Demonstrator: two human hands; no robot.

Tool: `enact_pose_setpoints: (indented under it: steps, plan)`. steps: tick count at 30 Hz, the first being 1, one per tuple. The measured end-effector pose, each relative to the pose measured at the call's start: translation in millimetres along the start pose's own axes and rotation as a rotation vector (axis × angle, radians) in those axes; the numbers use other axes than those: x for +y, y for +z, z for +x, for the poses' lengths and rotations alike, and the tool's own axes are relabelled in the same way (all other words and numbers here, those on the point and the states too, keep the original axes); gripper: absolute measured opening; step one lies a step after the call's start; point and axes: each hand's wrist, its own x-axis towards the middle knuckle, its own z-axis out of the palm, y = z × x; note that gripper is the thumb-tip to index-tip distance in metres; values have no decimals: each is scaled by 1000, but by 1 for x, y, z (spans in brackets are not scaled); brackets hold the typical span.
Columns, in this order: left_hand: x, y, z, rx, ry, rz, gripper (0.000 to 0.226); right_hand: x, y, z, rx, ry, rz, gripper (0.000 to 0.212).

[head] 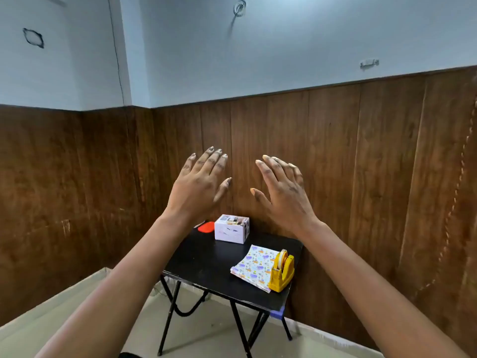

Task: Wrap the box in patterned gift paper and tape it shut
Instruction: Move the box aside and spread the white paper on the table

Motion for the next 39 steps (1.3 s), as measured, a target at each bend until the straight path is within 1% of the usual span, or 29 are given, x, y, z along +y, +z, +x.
enact_pose_setpoints:
  steps: [5, 9, 14, 18, 22, 25, 29, 37, 39]
  plan:
    - [2, 64, 6, -55, -17, 41, 60, 31, 58, -10, -45, 6, 20, 55]
    - [9, 121, 13, -136, -106, 11, 68, 70, 109, -19, -149, 45, 128, 57]
    - [17, 190, 19, -249, -207, 9, 65, 109, 169, -27, -275, 58, 231, 54]
    - [13, 238, 22, -315, -248, 13, 65, 129, 222, -24, -354, 69, 263, 49]
    - [0, 297, 23, -404, -307, -33, 60, 138, 283, -18, -450, 98, 312, 51]
    - [-15, 344, 19, -438, -340, -63, 60, 140, 331, -18, -493, 126, 322, 50]
    - [-49, 408, 28, -506, -369, -106, 55, 148, 393, -8, -542, 173, 311, 49]
    - [-90, 494, 43, -534, -357, -151, 62, 166, 479, 7, -611, 255, 306, 50]
    - [-96, 511, 45, -534, -391, -178, 61, 170, 497, 8, -627, 268, 321, 50]
